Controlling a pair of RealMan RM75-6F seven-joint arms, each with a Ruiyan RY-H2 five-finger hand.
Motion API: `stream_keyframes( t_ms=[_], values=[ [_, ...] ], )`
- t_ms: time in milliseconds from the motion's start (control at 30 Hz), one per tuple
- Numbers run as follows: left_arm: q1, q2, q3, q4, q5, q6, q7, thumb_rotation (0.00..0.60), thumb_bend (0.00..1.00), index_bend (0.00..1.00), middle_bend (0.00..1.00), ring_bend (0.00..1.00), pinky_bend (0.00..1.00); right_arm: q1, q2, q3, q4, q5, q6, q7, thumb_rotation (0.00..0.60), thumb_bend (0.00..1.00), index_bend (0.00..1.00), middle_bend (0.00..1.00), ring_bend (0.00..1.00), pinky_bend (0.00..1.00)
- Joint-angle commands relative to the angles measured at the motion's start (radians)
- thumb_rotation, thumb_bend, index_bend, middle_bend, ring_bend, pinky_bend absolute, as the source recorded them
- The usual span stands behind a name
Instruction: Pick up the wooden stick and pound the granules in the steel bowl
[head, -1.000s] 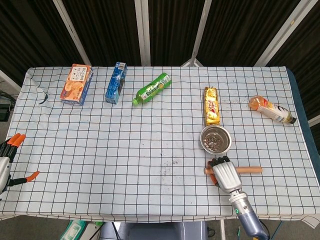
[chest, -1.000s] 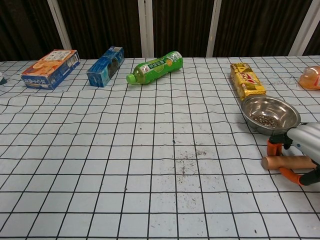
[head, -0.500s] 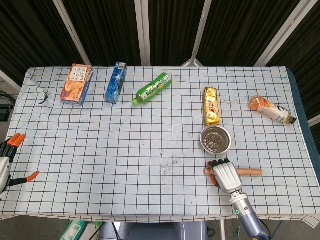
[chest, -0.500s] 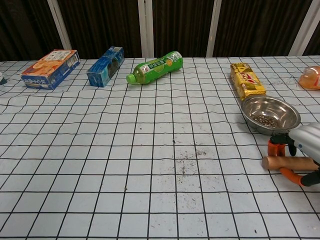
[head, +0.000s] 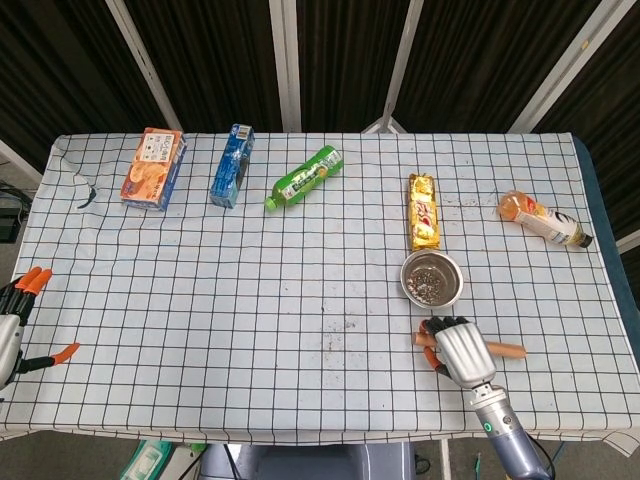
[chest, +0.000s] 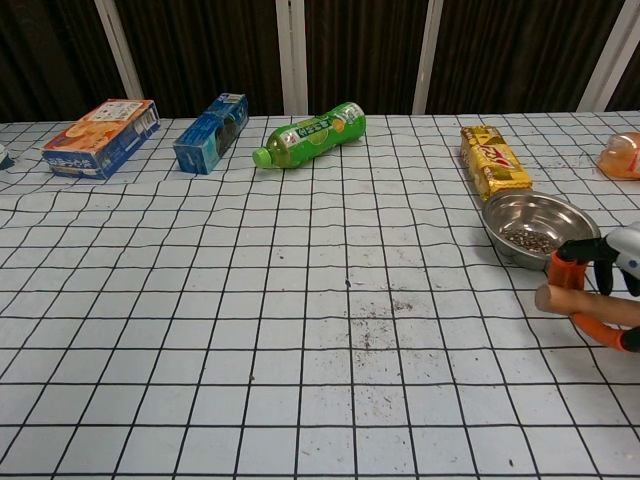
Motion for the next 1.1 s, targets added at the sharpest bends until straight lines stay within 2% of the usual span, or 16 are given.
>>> stream_keyframes(
  t_ms=[33, 233, 400, 600, 767, 900, 1100],
  values=[
    [0.000, 0.000, 0.000, 0.001, 0.001, 0.001, -0.002, 0.600, 0.04, 0.00, 0.00, 0.00, 0.00, -0.007, 0.020, 0.005, -0.030, -0.007, 0.021, 0.040, 0.600, 0.56, 0.72, 0.63, 0.55, 0.55],
    [-0.001, 0.000, 0.000, -0.003, 0.000, 0.000, 0.000, 0.600, 0.04, 0.00, 0.00, 0.00, 0.00, -0.019, 0.051, 0.021, -0.080, -0.003, 0.053, 0.114, 0.600, 0.57, 0.72, 0.63, 0.55, 0.55],
    [0.000, 0.002, 0.000, -0.003, 0.001, -0.001, -0.004, 0.600, 0.04, 0.00, 0.00, 0.00, 0.00, -0.033, 0.082, 0.053, -0.142, 0.036, 0.076, 0.215, 0.600, 0.57, 0.72, 0.63, 0.55, 0.55],
    [0.000, 0.002, 0.000, -0.004, 0.001, -0.001, -0.006, 0.600, 0.04, 0.00, 0.00, 0.00, 0.00, -0.051, 0.111, 0.099, -0.219, 0.105, 0.092, 0.353, 0.600, 0.57, 0.72, 0.63, 0.56, 0.55],
    [0.000, 0.002, -0.001, -0.004, 0.000, -0.001, -0.006, 0.600, 0.04, 0.00, 0.00, 0.00, 0.00, -0.058, 0.137, 0.162, -0.270, 0.142, 0.121, 0.479, 0.600, 0.57, 0.72, 0.63, 0.56, 0.55],
    [0.000, 0.001, -0.001, -0.005, 0.000, 0.001, -0.005, 0.600, 0.04, 0.00, 0.00, 0.00, 0.00, -0.060, 0.126, 0.217, -0.262, 0.128, 0.180, 0.591, 0.600, 0.57, 0.72, 0.63, 0.56, 0.55],
    [0.001, -0.001, -0.001, -0.003, 0.002, 0.003, -0.002, 0.600, 0.04, 0.00, 0.00, 0.00, 0.00, -0.037, 0.048, 0.297, -0.157, 0.099, 0.267, 0.712, 0.600, 0.57, 0.73, 0.63, 0.56, 0.55]
  ],
)
